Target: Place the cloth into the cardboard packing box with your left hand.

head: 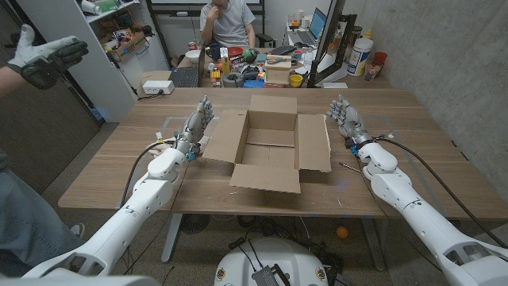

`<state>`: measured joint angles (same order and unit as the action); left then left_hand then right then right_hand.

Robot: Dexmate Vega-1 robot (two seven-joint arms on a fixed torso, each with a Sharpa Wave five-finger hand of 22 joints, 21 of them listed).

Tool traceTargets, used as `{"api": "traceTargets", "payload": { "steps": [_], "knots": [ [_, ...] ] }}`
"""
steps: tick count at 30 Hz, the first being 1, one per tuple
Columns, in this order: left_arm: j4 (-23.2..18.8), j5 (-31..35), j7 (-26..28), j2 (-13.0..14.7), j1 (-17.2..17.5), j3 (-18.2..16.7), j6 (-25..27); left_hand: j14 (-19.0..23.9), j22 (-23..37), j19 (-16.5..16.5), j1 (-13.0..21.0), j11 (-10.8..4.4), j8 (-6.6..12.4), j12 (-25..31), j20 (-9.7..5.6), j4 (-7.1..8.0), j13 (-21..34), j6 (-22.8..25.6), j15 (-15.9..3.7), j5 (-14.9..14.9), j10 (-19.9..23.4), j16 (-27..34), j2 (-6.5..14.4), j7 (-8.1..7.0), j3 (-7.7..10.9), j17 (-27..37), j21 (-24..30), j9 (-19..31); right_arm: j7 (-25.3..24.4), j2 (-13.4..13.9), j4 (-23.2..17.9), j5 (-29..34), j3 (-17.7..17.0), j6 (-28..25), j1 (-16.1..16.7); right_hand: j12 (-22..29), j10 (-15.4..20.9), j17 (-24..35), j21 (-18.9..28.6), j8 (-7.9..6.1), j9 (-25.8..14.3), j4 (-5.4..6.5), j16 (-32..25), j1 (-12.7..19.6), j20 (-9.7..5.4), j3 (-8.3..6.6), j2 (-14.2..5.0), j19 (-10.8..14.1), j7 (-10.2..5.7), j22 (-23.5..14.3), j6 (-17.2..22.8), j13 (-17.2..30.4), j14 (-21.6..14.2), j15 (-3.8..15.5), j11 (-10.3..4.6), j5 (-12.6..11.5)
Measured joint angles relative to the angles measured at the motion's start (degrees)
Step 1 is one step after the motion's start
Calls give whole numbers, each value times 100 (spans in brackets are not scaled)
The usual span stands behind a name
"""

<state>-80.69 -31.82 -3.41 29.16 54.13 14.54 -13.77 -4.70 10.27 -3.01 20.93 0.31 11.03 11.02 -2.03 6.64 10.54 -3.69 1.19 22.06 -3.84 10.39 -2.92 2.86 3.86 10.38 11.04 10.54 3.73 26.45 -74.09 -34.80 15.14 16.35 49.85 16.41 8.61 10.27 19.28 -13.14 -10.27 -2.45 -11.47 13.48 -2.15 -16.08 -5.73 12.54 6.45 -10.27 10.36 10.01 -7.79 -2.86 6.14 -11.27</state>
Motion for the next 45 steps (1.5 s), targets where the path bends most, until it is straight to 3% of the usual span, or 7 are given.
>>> {"api": "traceTargets", "payload": {
  "steps": [10, 12, 14, 26, 36, 44, 45],
  "knots": [
    [-539, 281, 217, 358, 284, -126, 189, 0, 0, -51, 139, 0, 0, 0, 51, -40, -1, -21, 0, 20, 0, 0, 79, -21, 40, 1, 0, 0, 58, -3, 91, 17, -64, 14, 20, 0, 30, 0, 0, 0, 0, 0, 0, -1, -11, 0, -1, 53, 0, 0, 61, -1, 0, 0, -30, 0],
    [-871, 397, 300, 619, 482, -215, 262, 0, -1, -51, 169, 0, 0, 0, 51, -72, -1, -21, 0, 20, 0, 0, 108, -21, 72, 1, 0, -1, 76, -3, 98, 25, -77, 24, 36, 0, 30, 0, -13, 0, 0, 0, 0, -1, -11, 0, -1, 53, 0, 0, 61, -1, 0, 0, -30, 0],
    [-963, 507, 379, 692, 540, -245, 322, 0, -1, -51, 234, 0, 0, 23, 51, -88, -1, -21, 0, 23, 0, 0, 128, -21, 88, 1, 0, -1, 77, -3, 99, 31, -86, 26, 49, 0, 30, 0, -21, 0, 0, 0, 0, -1, -11, 0, -1, 53, 0, 1, 61, -1, -13, 13, -30, 0],
    [-2248, 1412, 1047, 1689, 1455, -845, 939, 175, -15, 31, 895, -165, 45, 111, 69, -423, 39, 73, -42, 41, 228, 45, 338, -114, 307, 1, 22, 23, 26, 25, 81, 98, -106, -35, 86, -44, 74, -1, -36, 23, 1, 1, 0, -1, -11, 1, -1, 53, -31, 1, 91, -1, -21, 20, -12, 0],
    [-3238, 2468, 1311, 2457, 2200, -1423, 1688, 434, -15, 151, 1488, -207, 133, 195, 95, -741, 81, 259, -100, 41, 497, 89, 418, -194, 485, 1, 67, 28, -16, -2, 91, 162, -62, -106, 45, -44, 103, -1, -44, 23, 1, 1, 0, -2, 9, 1, -1, 73, -51, 1, 112, -1, -52, -11, -41, 0],
    [-3259, 3012, 1208, 2471, 2221, -1442, 1832, 494, -14, 207, 1607, -247, 133, 240, 102, -823, 81, 319, -159, 40, 555, 89, 445, -195, 521, 2, 67, 27, -18, -8, 39, 164, -38, -107, 57, -44, 102, -1, -66, 44, 1, 1, 0, -2, 9, 1, -1, 73, -73, 1, 133, -1, -51, -11, -41, 0],
    [-3668, 3107, 1147, 2774, 2816, -2027, 1832, 495, -14, 207, 1608, -247, 133, 240, 102, -823, 81, 319, -160, 40, 555, 89, 442, -196, 521, 2, 67, 27, -130, -5, 1, 238, -33, -188, 75, -44, 102, 3, -66, 45, 1, 1, 0, -2, 10, 1, -1, 73, -73, 1, 133, -1, -51, -11, -41, 0]
  ]
}}
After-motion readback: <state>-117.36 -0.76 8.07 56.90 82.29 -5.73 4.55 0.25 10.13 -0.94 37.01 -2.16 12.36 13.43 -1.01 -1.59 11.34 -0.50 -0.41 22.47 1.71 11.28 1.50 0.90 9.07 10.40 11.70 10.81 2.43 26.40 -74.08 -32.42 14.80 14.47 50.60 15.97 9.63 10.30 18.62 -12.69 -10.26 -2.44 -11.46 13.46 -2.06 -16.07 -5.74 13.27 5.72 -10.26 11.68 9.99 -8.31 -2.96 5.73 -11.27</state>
